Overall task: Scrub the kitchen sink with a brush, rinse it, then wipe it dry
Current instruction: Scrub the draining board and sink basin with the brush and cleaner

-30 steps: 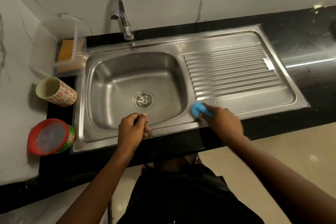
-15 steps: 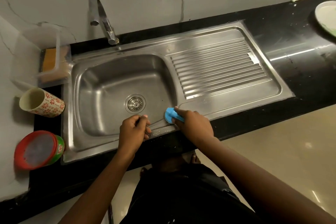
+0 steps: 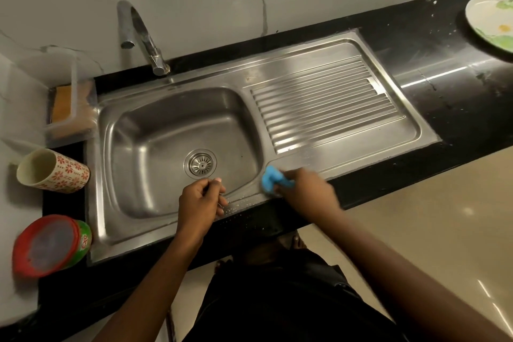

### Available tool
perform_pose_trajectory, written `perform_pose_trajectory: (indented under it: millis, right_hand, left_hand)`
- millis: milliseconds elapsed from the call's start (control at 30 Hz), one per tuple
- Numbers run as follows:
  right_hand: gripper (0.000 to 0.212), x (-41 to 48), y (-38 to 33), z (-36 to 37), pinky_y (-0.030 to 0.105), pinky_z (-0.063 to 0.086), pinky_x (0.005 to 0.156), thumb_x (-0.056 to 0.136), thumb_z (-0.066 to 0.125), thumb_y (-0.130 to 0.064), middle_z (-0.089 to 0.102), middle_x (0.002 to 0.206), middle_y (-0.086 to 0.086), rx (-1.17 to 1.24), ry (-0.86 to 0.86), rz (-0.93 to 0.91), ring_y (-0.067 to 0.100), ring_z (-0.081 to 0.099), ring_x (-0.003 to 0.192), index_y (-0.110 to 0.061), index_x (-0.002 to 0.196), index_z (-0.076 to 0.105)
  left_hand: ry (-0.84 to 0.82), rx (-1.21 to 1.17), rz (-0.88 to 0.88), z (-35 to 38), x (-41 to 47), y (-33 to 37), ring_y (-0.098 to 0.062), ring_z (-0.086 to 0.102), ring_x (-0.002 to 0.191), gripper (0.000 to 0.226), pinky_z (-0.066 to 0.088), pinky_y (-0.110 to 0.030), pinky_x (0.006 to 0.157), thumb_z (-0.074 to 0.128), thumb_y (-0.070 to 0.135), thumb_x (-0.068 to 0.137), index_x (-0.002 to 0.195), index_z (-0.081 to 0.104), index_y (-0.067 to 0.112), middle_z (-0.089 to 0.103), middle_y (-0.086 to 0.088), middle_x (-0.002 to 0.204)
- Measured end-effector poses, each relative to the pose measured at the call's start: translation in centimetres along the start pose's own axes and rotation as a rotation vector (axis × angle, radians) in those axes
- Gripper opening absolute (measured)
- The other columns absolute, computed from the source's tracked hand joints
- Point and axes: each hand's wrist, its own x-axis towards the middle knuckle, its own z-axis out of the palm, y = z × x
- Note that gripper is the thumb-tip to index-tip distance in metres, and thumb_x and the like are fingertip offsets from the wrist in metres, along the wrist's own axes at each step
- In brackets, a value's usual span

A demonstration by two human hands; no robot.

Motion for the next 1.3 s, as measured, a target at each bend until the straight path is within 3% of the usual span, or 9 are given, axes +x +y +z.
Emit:
perform_pose_trajectory:
  millis: [133, 333, 467, 567, 767, 900, 1000, 1167, 1300]
  right_hand:
    - [0.054, -2.0, -1.1, 1.1, 0.031, 0.052, 0.084, 0.101, 0.057, -0.056, 0.07, 0.124, 0.0, -0.089, 0.06, -0.095, 0.017, 0.068, 0.105, -0.044, 0.153, 0.047]
    - [0.054, -1.4, 9.8, -4.9, 0.034, 0.06, 0.062, 0.101, 0.058, -0.047, 0.071, 0.106, 0.003, -0.121, 0.281, 0.1, 0.011, 0.065, 0.072, -0.038, 0.154, 0.047]
    - [0.054, -1.0, 11.6, -6.3, 0.04, 0.062, 0.064, 0.102, 0.06, -0.043, 0.073, 0.111, 0.01, -0.088, 0.361, 0.163, 0.015, 0.066, 0.074, -0.032, 0.153, 0.048]
    - [0.055, -2.0, 8.3, -3.6, 0.036, 0.061, 0.067, 0.103, 0.059, -0.042, 0.072, 0.109, 0.007, -0.074, 0.311, 0.136, 0.012, 0.064, 0.073, -0.037, 0.155, 0.043]
    - [0.056, -2.8, 2.0, 0.6, 0.036, 0.058, 0.093, 0.103, 0.055, -0.053, 0.07, 0.127, 0.002, -0.044, 0.15, -0.044, 0.018, 0.067, 0.105, -0.043, 0.157, 0.04]
    - [0.056, -1.8, 6.2, -2.8, 0.037, 0.062, 0.082, 0.1, 0.056, -0.057, 0.071, 0.122, 0.002, -0.048, 0.189, 0.035, 0.013, 0.068, 0.09, -0.041, 0.153, 0.046]
    - [0.052, -0.4, 11.5, -6.8, 0.032, 0.056, 0.071, 0.102, 0.059, -0.048, 0.071, 0.116, 0.004, -0.038, 0.301, 0.152, 0.011, 0.064, 0.08, -0.033, 0.151, 0.05]
    - [0.048, 1.2, 15.8, -11.5, 0.05, 0.06, 0.084, 0.103, 0.061, -0.039, 0.071, 0.121, 0.013, 0.039, 0.43, 0.326, 0.027, 0.068, 0.097, -0.024, 0.148, 0.056]
    - [0.045, 1.4, 11.0, -7.8, 0.034, 0.052, 0.078, 0.105, 0.056, -0.041, 0.071, 0.118, 0.009, -0.011, 0.344, 0.235, 0.022, 0.067, 0.093, -0.026, 0.148, 0.053]
  left_hand:
    - [-0.007, 0.005, 0.015, 0.2, 0.4, 0.6, -0.02, 0.059, 0.055, 0.032, 0.048, -0.029, 0.053, 0.057, 0.027, 0.105, 0.086, 0.069, 0.005, 0.069, -0.013, 0.068]
    - [-0.023, 0.028, 0.022, 0.9, 0.6, 0.7, -0.019, 0.059, 0.054, 0.032, 0.048, -0.029, 0.052, 0.057, 0.026, 0.105, 0.085, 0.07, 0.005, 0.07, -0.011, 0.067]
    - [-0.047, 0.034, 0.038, 1.7, 0.5, 1.1, -0.02, 0.059, 0.054, 0.031, 0.049, -0.029, 0.053, 0.057, 0.025, 0.105, 0.085, 0.07, 0.005, 0.07, -0.01, 0.067]
    - [-0.061, 0.039, 0.045, 2.4, 0.3, 1.5, -0.018, 0.06, 0.054, 0.031, 0.05, -0.028, 0.052, 0.056, 0.025, 0.106, 0.087, 0.07, 0.005, 0.071, -0.011, 0.068]
    - [-0.1, 0.063, 0.061, 3.6, 0.1, 1.8, -0.017, 0.061, 0.056, 0.031, 0.049, -0.025, 0.053, 0.056, 0.026, 0.106, 0.087, 0.071, 0.007, 0.071, -0.013, 0.071]
    - [-0.119, 0.078, 0.067, 4.3, 0.1, 1.9, -0.017, 0.062, 0.056, 0.03, 0.049, -0.026, 0.054, 0.056, 0.027, 0.106, 0.088, 0.071, 0.007, 0.072, -0.013, 0.071]
    - [-0.125, 0.081, 0.07, 4.9, -0.1, 1.9, -0.016, 0.062, 0.056, 0.03, 0.05, -0.025, 0.054, 0.057, 0.027, 0.106, 0.089, 0.071, 0.007, 0.072, -0.012, 0.071]
    - [-0.129, 0.079, 0.062, 6.1, -0.3, 1.8, -0.019, 0.062, 0.055, 0.031, 0.051, -0.031, 0.055, 0.057, 0.028, 0.106, 0.086, 0.07, 0.008, 0.071, -0.012, 0.07]
    - [-0.135, 0.084, 0.042, 6.8, -0.3, 1.9, -0.02, 0.062, 0.057, 0.031, 0.051, -0.033, 0.057, 0.057, 0.029, 0.105, 0.087, 0.071, 0.009, 0.072, -0.012, 0.07]
